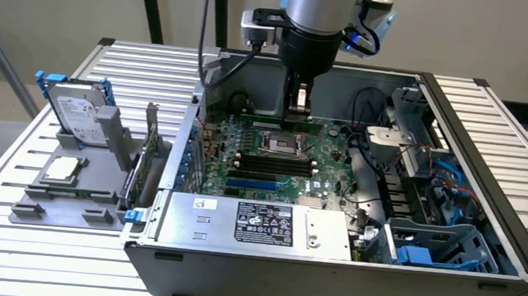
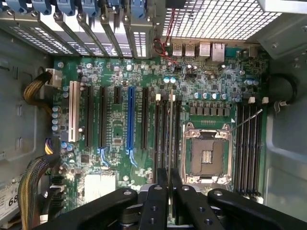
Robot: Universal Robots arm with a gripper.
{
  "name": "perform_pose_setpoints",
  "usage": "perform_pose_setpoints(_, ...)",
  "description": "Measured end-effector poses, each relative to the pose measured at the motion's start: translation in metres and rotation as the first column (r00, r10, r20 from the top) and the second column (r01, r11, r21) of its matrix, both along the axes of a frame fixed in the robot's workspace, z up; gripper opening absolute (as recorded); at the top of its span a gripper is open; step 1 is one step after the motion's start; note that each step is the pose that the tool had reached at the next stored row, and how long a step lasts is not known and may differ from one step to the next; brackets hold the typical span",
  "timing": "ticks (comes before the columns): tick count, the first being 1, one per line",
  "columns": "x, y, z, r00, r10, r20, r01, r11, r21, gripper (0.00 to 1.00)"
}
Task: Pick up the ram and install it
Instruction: 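Insert the ram into the slot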
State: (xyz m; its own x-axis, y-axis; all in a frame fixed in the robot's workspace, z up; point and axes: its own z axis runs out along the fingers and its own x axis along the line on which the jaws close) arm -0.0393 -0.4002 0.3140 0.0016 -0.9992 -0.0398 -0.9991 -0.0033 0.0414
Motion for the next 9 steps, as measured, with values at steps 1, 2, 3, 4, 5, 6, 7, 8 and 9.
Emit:
perform_pose_setpoints(1, 0.0, -0.0005, -0.0018, 1.0, 0.0, 0.0001, 0.0, 1.0, 0.0, 0.14)
perform_pose_setpoints(2, 0.0, -0.0012, -0.0036, 1.0, 0.0, 0.0002, 0.0, 1.0, 0.0001, 0.14)
perform_pose_setpoints(3, 0.0, -0.002, -0.0053, 1.0, 0.0, 0.0001, 0.0, 1.0, -0.0001, 0.14)
perform_pose_setpoints(4, 0.0, -0.0028, -0.0071, 1.0, 0.0, 0.0001, 0.0, 1.0, -0.0001, 0.14)
perform_pose_setpoints(5, 0.001, -0.0036, -0.0091, 1.0, 0.0, 0.0002, 0.0, 1.0, 0.0, 0.14)
perform_pose_setpoints(6, 0.001, -0.0044, -0.0109, 1.0, 0.0, 0.0004, 0.0, 1.0, 0.0, 0.14)
perform_pose_setpoints(7, 0.001, -0.0049, -0.0127, 1.0, 0.0, 0.0007, 0.0, 1.0, 0.0001, 0.14)
perform_pose_setpoints(8, 0.001, -0.0053, -0.0145, 1.0, 0.0, 0.0012, 0.0, 1.0, 0.0, 0.14)
perform_pose_setpoints(9, 0.001, -0.0056, -0.0163, 1.0, 0.0, 0.0017, 0.0, 1.0, -0.0002, 0.14)
